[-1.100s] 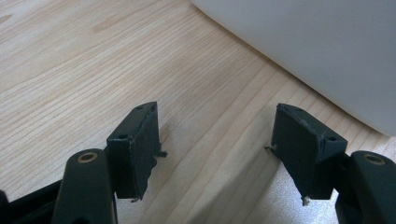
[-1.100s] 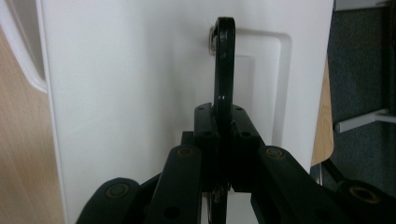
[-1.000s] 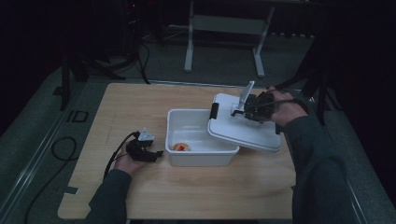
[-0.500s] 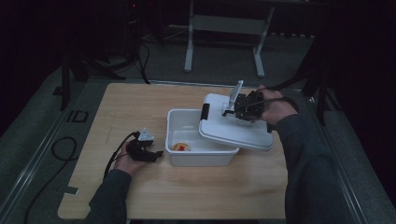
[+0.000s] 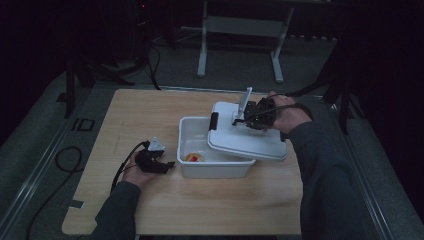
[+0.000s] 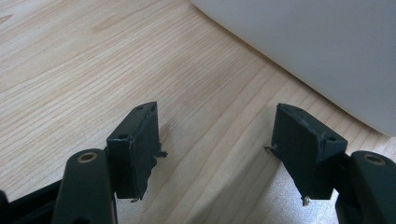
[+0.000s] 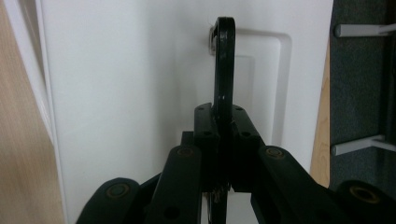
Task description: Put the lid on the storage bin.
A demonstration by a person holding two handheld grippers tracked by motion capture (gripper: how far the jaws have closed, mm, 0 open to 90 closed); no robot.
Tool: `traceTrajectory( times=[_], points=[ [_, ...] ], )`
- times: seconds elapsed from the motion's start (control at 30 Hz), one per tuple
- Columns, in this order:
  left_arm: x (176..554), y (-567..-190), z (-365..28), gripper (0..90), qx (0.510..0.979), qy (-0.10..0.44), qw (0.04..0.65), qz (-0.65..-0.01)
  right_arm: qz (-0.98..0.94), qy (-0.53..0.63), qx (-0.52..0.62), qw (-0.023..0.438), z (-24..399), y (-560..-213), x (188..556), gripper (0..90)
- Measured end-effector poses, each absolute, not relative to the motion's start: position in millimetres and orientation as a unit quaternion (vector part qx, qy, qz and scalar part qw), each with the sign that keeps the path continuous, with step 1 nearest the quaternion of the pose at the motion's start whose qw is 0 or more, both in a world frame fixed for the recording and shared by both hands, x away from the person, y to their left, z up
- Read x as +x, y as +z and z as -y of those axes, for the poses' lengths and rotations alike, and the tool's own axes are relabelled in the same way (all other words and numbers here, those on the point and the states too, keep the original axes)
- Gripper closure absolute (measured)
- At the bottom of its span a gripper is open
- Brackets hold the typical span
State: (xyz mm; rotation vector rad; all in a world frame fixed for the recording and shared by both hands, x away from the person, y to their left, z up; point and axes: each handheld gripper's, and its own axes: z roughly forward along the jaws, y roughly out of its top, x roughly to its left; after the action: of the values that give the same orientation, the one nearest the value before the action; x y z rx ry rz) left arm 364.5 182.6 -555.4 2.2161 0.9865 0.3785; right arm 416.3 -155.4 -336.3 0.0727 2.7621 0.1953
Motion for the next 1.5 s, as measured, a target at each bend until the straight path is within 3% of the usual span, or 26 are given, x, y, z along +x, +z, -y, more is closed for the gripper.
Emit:
traceTrajectory(
  times=[1.5],
  points=[
    [364.8,-555.8,-182.0,31.6,0.85,0.147,0.338,-0.378,-0.981,0.067,-0.015,0.179,106.4,-337.6,411.8,84.4]
  ],
)
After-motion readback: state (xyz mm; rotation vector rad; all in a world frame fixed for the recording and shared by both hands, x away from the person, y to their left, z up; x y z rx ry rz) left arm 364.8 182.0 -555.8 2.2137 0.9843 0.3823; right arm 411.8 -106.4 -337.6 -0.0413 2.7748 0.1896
